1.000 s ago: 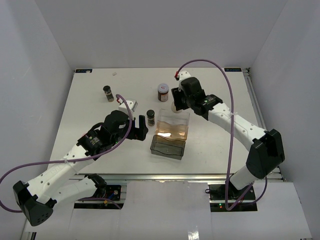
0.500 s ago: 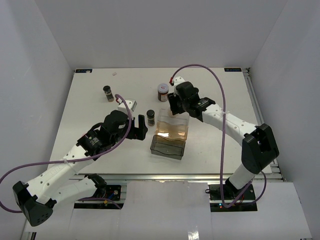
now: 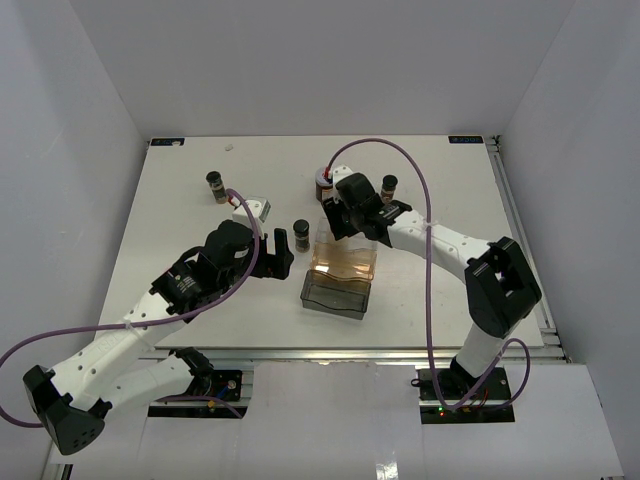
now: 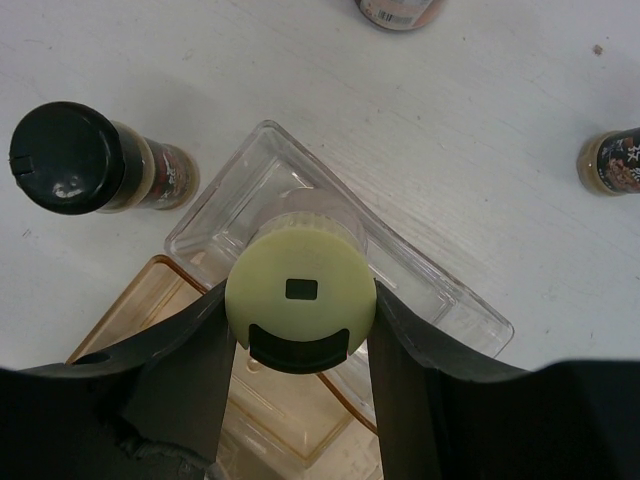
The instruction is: Organize the condiment bottles
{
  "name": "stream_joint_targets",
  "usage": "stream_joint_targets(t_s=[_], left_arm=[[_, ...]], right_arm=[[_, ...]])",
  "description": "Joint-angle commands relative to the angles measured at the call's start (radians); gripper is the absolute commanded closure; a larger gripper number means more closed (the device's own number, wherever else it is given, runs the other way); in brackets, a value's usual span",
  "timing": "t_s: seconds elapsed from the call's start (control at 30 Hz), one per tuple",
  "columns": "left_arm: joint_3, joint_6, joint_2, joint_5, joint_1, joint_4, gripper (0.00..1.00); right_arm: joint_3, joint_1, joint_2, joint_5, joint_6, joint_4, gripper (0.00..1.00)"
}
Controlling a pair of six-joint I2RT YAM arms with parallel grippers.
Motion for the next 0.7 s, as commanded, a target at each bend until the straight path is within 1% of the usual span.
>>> stream_joint_targets(t_s=[0.0, 0.13, 0.23, 0.47, 0.53, 0.67], left_arm=[[-0.004, -0.006, -0.020, -0.014, 0.000, -0.001, 0.02], [-0.009, -0.008, -0.020, -0.018, 0.000, 0.001, 0.02], [-0.011, -0.008, -0.018, -0.018, 0.000, 0.003, 0.02], [-0.008, -0.013, -0.004, -0.017, 0.000, 0.006, 0.02], [-0.007, -0.015, -0.001, -0.017, 0.000, 0.006, 0.02], [-0.007, -0.021, 0.003, -0.017, 0.002, 0.007, 0.02]], right_arm=[[0.001, 0.006, 0.010, 0.010, 0.005, 0.096, 0.92], [-0.015, 0.006, 0.028, 0.019, 0.013, 0.125, 0.87], [-0.023, 0.011, 0.034, 0.025, 0.020, 0.140, 0.78], [-0.034, 0.011, 0.034, 0.051, 0.029, 0.148, 0.51], [-0.034, 0.011, 0.031, 0.055, 0.027, 0.146, 0.42], [-0.024, 0.012, 0.027, 0.069, 0.023, 0.133, 0.29]])
